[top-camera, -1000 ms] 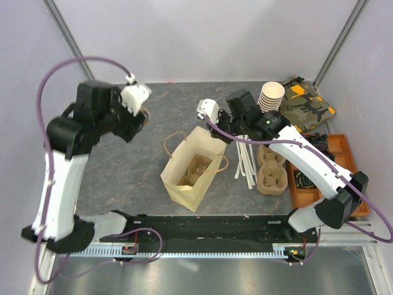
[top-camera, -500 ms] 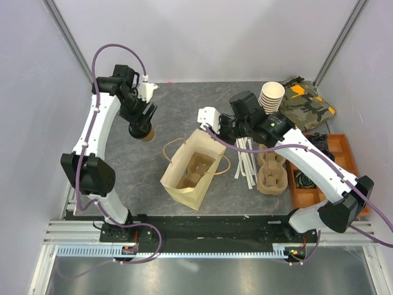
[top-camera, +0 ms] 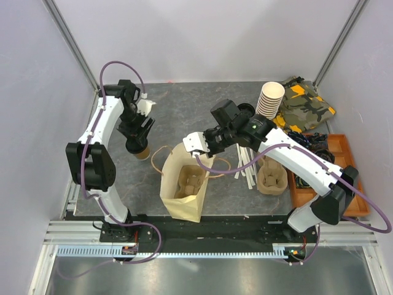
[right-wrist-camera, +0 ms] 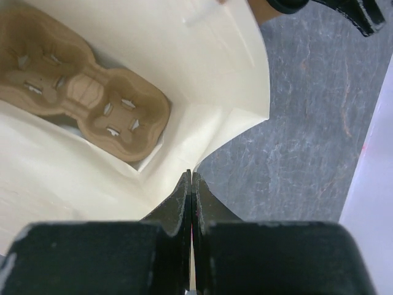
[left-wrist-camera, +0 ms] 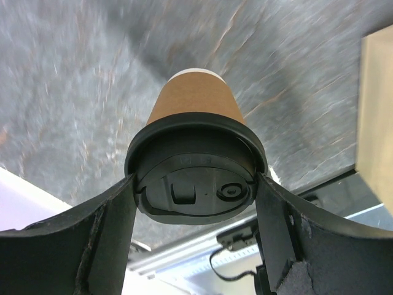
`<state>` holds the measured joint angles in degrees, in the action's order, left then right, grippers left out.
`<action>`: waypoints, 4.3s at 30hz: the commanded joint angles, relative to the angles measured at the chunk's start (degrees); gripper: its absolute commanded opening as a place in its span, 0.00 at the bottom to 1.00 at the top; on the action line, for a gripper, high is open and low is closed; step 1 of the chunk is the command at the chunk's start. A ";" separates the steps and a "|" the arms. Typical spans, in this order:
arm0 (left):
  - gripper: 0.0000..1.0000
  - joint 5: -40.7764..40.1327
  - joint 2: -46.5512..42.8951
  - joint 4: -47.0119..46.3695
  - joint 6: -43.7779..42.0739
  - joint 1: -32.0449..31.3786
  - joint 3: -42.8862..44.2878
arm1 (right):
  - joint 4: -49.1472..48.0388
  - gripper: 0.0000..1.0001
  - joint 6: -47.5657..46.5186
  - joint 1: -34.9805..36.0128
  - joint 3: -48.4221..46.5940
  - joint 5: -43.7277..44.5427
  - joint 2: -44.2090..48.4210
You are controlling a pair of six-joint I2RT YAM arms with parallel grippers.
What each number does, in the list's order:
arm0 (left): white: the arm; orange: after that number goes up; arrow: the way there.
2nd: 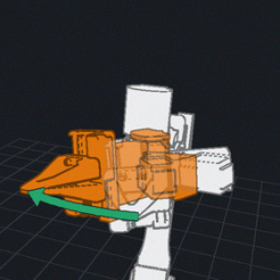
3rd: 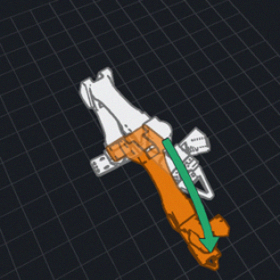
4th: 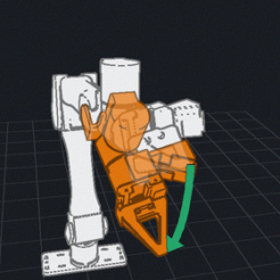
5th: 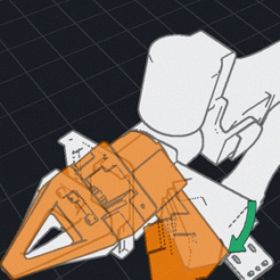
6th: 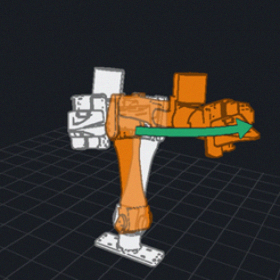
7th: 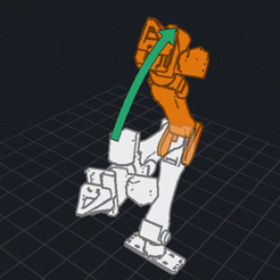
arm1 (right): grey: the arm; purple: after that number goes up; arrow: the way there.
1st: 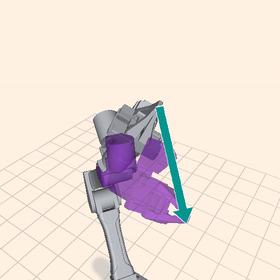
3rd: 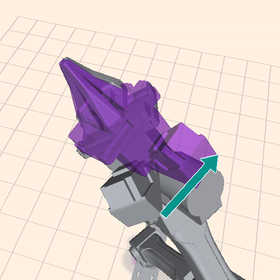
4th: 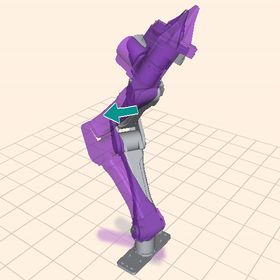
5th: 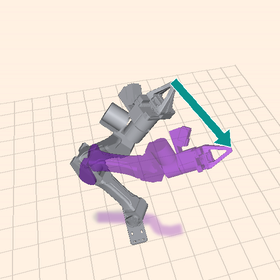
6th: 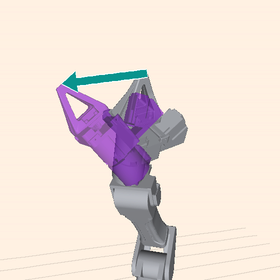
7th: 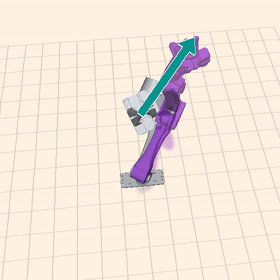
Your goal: Pack the takeout coffee
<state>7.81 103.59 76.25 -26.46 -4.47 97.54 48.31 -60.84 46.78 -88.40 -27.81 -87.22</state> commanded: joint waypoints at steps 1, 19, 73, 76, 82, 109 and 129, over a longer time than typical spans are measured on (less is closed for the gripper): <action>0.38 -3.24 -0.58 -2.68 -0.96 2.09 -4.35 | 5.73 0.00 -9.81 0.15 -1.77 -2.07 -0.76; 0.67 -4.30 -2.95 -6.90 -1.31 2.89 -9.56 | 5.91 0.00 -5.43 0.15 -5.99 -1.54 -2.87; 0.87 1.50 -23.17 -30.72 10.37 6.14 -33.28 | -1.21 0.00 8.37 0.06 -0.98 2.41 1.44; 0.86 1.33 -23.17 -31.51 9.94 6.23 -34.16 | -1.29 0.00 8.19 0.06 -0.98 2.41 1.35; 0.82 1.41 -22.91 -32.65 9.85 6.23 -34.95 | -1.29 0.00 8.54 -0.03 -1.51 2.50 1.00; 0.57 3.70 -27.65 -29.49 8.18 6.23 -31.45 | -1.82 0.00 7.04 -0.29 -4.14 4.78 2.05; 0.51 12.48 -31.17 -21.50 9.84 6.14 -9.40 | -1.73 0.00 0.89 3.58 -2.48 3.55 6.80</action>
<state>15.84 75.70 52.36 -17.43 1.54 80.77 48.47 -59.37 49.80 -91.15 -23.42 -82.32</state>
